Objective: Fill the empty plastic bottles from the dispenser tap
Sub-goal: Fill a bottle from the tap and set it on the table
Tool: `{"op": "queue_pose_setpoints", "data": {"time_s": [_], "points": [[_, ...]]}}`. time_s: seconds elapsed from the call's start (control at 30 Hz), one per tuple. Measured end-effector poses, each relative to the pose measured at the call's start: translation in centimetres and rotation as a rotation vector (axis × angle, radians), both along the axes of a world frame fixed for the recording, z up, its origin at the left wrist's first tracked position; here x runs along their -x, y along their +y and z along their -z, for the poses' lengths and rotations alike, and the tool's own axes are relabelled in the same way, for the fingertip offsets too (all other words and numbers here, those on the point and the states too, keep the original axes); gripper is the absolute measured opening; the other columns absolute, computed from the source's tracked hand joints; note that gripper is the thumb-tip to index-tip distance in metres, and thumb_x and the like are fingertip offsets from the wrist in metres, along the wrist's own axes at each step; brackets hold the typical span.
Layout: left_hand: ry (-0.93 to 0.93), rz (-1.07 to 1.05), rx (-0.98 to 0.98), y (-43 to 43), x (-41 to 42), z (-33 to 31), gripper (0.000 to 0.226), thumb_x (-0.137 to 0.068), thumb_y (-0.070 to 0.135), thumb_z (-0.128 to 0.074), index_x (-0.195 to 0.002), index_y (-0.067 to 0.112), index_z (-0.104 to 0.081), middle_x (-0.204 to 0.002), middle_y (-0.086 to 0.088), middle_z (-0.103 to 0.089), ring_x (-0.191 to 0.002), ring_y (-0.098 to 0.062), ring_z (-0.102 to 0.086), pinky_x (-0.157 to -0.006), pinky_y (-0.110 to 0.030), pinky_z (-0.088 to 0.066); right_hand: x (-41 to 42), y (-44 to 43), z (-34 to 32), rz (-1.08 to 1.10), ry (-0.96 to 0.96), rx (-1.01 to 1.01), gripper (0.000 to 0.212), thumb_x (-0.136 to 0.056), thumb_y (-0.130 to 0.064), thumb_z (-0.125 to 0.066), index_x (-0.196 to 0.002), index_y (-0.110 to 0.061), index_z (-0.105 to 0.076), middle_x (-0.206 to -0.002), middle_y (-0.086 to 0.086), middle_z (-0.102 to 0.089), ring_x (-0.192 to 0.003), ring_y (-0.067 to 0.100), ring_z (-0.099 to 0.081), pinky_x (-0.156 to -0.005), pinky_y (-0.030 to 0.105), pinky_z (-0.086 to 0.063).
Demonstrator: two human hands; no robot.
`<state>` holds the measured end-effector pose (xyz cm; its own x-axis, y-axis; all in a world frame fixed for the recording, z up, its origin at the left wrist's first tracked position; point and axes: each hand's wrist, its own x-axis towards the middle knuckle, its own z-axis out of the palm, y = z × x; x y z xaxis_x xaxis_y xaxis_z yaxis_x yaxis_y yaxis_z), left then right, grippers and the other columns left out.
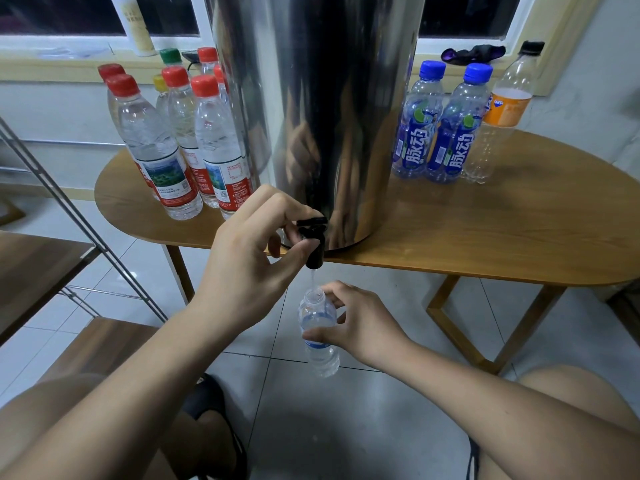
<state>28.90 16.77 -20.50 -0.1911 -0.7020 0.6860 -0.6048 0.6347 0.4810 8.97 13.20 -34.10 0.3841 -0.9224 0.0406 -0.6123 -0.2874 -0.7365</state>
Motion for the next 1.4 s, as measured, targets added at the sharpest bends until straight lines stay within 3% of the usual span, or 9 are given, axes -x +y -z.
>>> {"op": "queue_pose_setpoints", "data": {"time_s": [1.4], "points": [[0.004, 0.006, 0.002, 0.08, 0.03, -0.09, 0.029, -0.092, 0.001, -0.084, -0.109, 0.018, -0.069, -0.102, 0.002, -0.061, -0.083, -0.013, -0.064, -0.067, -0.026, -0.05, -0.13, 0.17, -0.18, 0.01, -0.01, -0.004, 0.066, -0.071, -0.062, -0.092, -0.126, -0.037, -0.064, -0.116, -0.018, -0.069, -0.104, 0.006, -0.065, -0.089, 0.039, -0.06]]}}
